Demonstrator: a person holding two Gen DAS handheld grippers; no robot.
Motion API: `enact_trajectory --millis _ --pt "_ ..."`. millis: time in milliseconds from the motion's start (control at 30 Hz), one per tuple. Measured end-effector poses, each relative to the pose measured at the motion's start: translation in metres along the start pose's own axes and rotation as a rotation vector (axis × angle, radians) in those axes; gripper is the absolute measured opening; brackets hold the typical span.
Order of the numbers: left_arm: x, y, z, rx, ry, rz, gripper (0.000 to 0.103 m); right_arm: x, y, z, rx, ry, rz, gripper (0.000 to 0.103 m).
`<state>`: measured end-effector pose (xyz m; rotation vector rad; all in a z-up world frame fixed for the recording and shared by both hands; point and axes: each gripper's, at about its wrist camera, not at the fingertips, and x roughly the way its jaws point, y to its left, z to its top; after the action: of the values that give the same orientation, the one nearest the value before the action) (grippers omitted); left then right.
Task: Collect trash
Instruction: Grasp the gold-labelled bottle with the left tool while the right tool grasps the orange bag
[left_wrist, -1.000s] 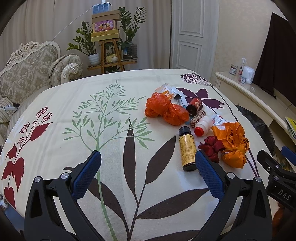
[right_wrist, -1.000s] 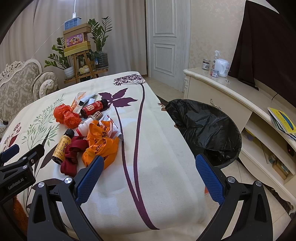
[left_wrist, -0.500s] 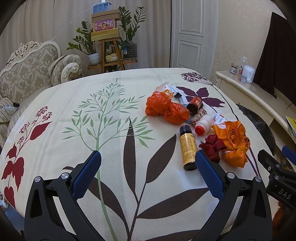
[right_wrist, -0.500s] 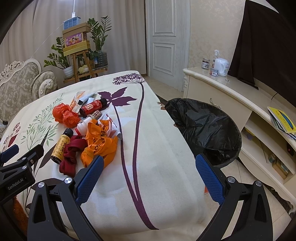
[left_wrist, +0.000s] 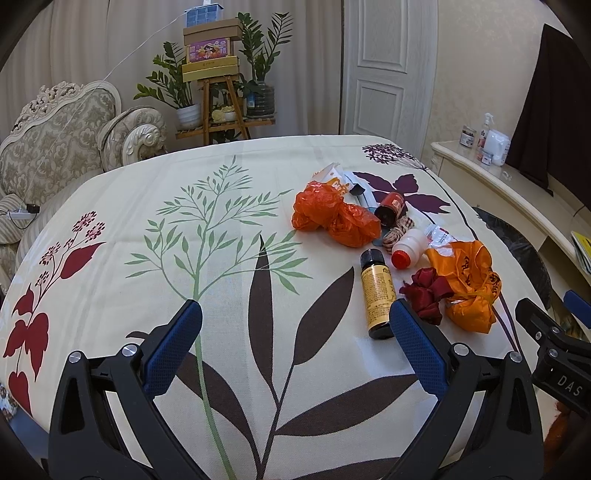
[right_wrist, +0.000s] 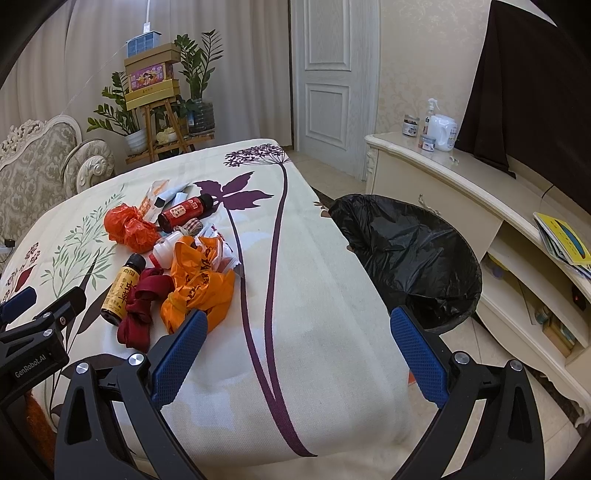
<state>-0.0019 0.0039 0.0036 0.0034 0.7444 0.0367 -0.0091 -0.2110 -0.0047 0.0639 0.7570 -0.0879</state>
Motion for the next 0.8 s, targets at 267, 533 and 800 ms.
enact_trajectory --millis 267,533,800 --pt "0.002 0.003 -0.002 -0.004 0.008 0.004 0.099 0.000 0.011 0.005 -0.013 0.005 0.007 0.075" --pt "0.004 0.012 0.000 -0.004 0.027 0.007 0.093 0.002 0.020 0.011 -0.018 0.018 0.041 0.070" --pt "0.008 0.019 0.000 -0.009 0.050 0.007 0.080 0.004 0.046 0.019 -0.067 0.017 0.082 0.070"
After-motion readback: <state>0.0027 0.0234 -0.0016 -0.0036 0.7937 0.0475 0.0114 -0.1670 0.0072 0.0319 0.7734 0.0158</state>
